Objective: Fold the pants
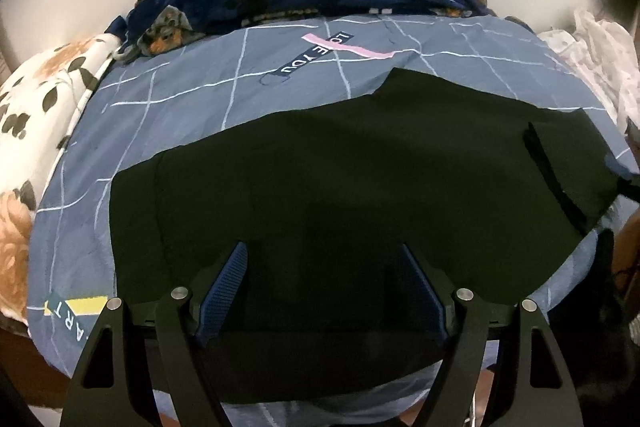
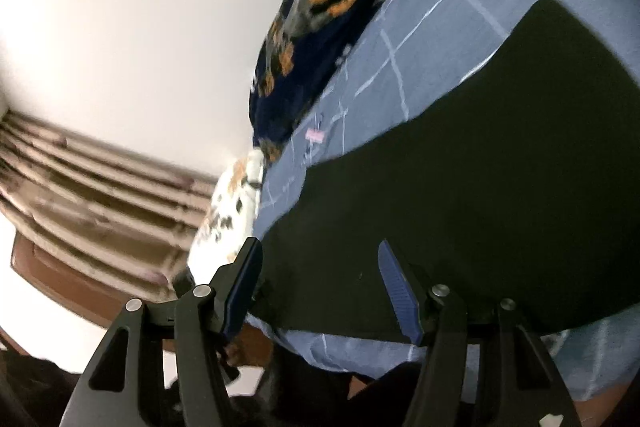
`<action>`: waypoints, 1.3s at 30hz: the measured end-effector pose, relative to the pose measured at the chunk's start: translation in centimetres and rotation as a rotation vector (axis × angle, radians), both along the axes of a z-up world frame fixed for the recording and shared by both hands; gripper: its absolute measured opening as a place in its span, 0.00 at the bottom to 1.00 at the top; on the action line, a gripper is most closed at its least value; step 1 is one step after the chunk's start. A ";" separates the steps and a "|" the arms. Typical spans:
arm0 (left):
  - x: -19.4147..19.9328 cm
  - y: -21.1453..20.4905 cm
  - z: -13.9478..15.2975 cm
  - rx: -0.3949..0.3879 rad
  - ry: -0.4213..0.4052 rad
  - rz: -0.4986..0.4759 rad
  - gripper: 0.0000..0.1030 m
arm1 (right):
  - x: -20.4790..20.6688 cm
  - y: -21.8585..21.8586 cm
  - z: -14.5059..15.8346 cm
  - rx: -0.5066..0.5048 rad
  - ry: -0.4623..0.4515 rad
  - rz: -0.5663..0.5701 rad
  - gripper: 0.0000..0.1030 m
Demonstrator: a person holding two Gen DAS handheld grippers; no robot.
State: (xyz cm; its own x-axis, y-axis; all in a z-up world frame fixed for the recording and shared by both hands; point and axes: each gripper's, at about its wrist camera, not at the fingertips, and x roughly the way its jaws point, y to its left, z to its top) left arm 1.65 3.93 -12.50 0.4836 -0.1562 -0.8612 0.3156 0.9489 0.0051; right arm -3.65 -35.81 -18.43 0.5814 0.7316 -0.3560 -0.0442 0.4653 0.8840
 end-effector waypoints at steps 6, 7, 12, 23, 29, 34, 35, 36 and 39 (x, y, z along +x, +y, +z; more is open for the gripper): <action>0.3 0.6 -0.3 -0.016 0.020 0.027 0.75 | 0.8 2.9 -2.8 -0.033 0.074 0.086 0.55; 0.3 0.6 -0.4 -0.017 0.023 0.030 0.75 | 0.9 3.1 -2.7 -0.038 0.072 0.088 0.55; 0.2 1.0 0.0 -0.008 0.006 0.037 0.75 | 0.9 2.9 -1.3 0.009 0.030 0.086 0.57; 1.8 11.7 3.4 -0.139 -0.024 0.214 0.75 | 1.2 7.5 1.5 -0.154 -0.020 0.215 0.59; 2.4 15.4 1.6 -0.205 0.043 0.205 0.67 | 1.6 10.0 2.2 -0.171 -0.034 0.259 0.64; 3.7 16.7 -0.5 -0.287 0.116 0.162 0.67 | 1.8 10.8 1.7 -0.165 -0.005 0.252 0.66; 3.9 16.7 -0.8 -0.305 0.135 0.147 0.66 | 1.8 10.9 1.5 -0.158 0.005 0.248 0.67; 4.2 16.7 -1.2 -0.322 0.156 0.127 0.65 | 1.8 11.0 1.4 -0.154 0.013 0.244 0.67; 4.8 15.8 -1.8 -0.346 0.204 0.051 0.65 | 1.8 11.3 1.2 -0.149 0.027 0.235 0.68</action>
State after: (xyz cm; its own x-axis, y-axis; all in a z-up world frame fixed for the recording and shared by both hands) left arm 6.43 19.74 -14.30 0.3229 -0.4342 -0.8409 0.2295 0.8980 -0.3755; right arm -1.84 -24.53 -17.27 0.3913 0.7837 -0.4824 -0.1436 0.5698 0.8091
